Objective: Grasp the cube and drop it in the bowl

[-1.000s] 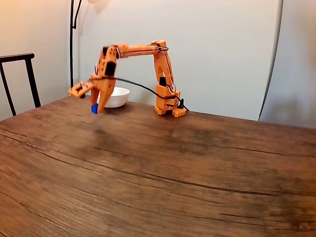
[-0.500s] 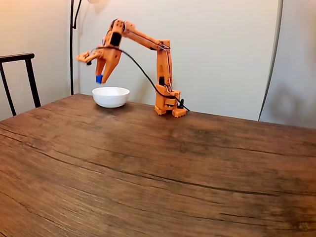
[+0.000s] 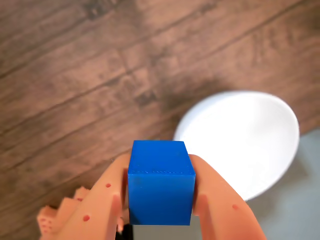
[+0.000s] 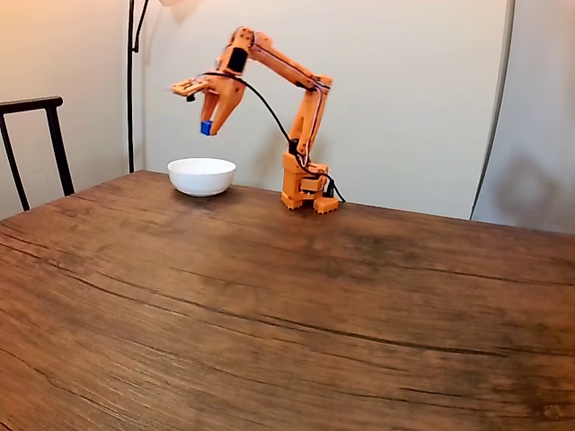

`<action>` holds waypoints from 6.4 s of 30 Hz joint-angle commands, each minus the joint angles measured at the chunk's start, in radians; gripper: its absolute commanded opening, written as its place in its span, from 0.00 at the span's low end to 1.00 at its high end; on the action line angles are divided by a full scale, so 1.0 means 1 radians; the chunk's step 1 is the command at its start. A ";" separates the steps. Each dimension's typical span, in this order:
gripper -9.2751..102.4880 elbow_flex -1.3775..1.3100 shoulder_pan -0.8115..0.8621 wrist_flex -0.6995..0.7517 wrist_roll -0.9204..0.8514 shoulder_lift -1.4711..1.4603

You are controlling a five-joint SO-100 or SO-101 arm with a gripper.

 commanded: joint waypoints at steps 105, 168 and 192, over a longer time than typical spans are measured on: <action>0.10 0.588 -0.811 -0.247 -0.270 0.848; 0.10 1.565 -0.960 -0.669 -0.272 1.370; 0.10 1.611 -0.948 -0.291 -0.540 1.368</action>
